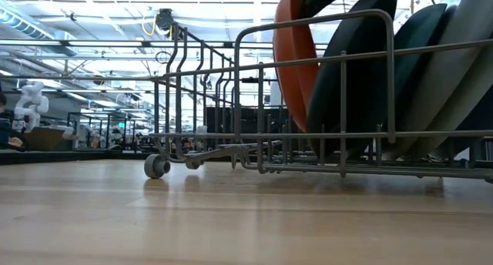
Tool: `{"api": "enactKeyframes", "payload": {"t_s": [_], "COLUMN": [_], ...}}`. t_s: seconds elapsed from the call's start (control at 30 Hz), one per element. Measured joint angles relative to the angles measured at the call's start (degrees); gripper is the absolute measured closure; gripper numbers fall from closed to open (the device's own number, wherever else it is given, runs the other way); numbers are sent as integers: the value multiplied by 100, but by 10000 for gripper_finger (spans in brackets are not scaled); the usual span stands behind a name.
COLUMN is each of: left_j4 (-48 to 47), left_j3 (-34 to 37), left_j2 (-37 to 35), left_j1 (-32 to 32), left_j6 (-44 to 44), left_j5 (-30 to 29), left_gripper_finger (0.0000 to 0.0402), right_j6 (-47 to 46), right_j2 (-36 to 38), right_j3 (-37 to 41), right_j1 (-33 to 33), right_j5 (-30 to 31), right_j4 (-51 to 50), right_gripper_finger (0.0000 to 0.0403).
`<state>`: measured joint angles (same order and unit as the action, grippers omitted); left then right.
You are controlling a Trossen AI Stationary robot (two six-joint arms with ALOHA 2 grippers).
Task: Sort dishes
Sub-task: Put the orange plate into the dish rack
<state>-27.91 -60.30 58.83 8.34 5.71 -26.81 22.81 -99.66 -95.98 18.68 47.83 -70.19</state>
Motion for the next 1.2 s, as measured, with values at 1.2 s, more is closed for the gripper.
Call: {"api": "enactKeyframes", "payload": {"t_s": [1.2], "left_j4": [2700], "left_j3": [-443], "left_j2": [2854], "left_j1": [-557], "left_j6": [1019], "left_j5": [2563], "left_gripper_finger": [247], "right_j6": [727], "right_j2": [9], "right_j3": [0], "right_j1": [308], "right_j5": [779], "right_j4": [1362], "right_gripper_finger": [402]}}
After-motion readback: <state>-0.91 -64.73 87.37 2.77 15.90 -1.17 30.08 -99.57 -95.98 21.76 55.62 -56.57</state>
